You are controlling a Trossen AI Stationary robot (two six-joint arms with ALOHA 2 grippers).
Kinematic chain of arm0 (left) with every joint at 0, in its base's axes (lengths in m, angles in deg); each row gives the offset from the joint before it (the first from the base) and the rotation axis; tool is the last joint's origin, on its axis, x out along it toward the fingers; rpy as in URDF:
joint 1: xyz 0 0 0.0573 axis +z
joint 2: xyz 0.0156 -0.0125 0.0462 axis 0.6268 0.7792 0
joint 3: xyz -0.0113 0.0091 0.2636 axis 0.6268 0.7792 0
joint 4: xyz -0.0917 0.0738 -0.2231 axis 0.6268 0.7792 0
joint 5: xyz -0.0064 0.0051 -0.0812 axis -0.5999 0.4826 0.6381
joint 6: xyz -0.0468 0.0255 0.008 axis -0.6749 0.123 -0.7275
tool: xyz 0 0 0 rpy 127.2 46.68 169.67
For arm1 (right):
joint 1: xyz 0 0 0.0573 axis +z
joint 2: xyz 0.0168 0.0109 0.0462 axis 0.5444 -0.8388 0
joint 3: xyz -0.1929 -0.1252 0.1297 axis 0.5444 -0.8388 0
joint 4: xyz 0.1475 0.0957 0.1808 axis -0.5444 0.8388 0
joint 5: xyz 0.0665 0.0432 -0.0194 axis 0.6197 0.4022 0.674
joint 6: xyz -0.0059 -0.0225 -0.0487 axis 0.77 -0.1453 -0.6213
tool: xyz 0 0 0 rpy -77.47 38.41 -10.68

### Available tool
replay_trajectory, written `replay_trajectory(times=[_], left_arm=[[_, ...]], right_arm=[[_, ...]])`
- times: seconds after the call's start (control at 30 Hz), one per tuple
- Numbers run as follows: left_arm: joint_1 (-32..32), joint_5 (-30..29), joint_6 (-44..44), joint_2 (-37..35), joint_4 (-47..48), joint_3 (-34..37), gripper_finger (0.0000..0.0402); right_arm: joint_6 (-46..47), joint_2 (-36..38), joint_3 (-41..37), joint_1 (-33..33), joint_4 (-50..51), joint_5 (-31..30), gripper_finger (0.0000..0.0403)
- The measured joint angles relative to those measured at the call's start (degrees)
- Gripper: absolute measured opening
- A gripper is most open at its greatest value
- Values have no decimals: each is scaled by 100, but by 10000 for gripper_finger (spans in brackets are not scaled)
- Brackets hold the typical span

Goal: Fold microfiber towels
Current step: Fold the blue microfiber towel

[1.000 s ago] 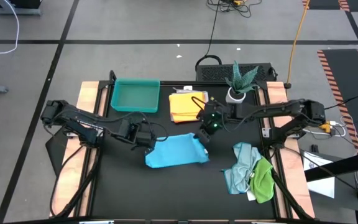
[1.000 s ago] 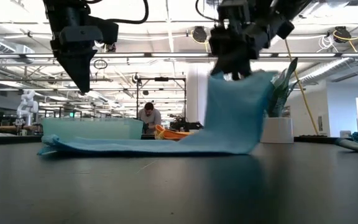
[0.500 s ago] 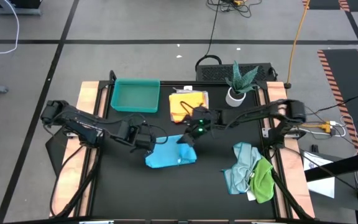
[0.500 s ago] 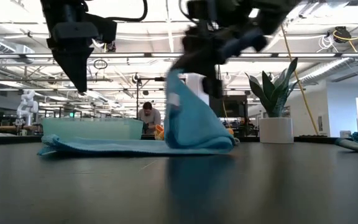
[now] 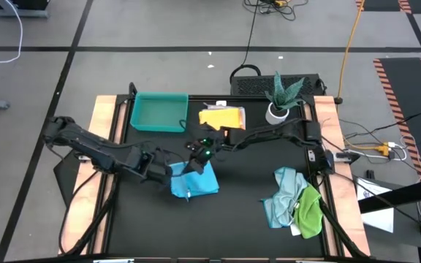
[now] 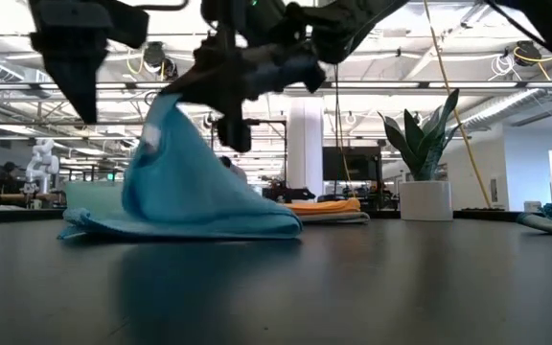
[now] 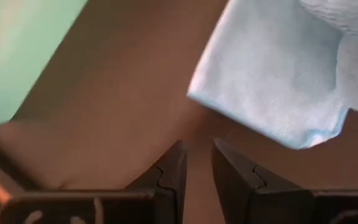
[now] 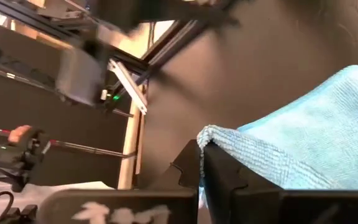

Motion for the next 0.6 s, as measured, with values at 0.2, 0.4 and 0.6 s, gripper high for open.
replay_trajectory(times=[0.2,0.4,0.6], left_arm=[[-207,-44,-426,-356,387,0,76],[-209,-44,-423,-348,275,2,76],[-205,-44,-425,-337,123,2,76]], right_arm=[[-31,-477,163,-24,-123,-2,0],[-306,-684,163,-99,-603,-89,12],[-471,-679,169,-261,-647,-304,87]])
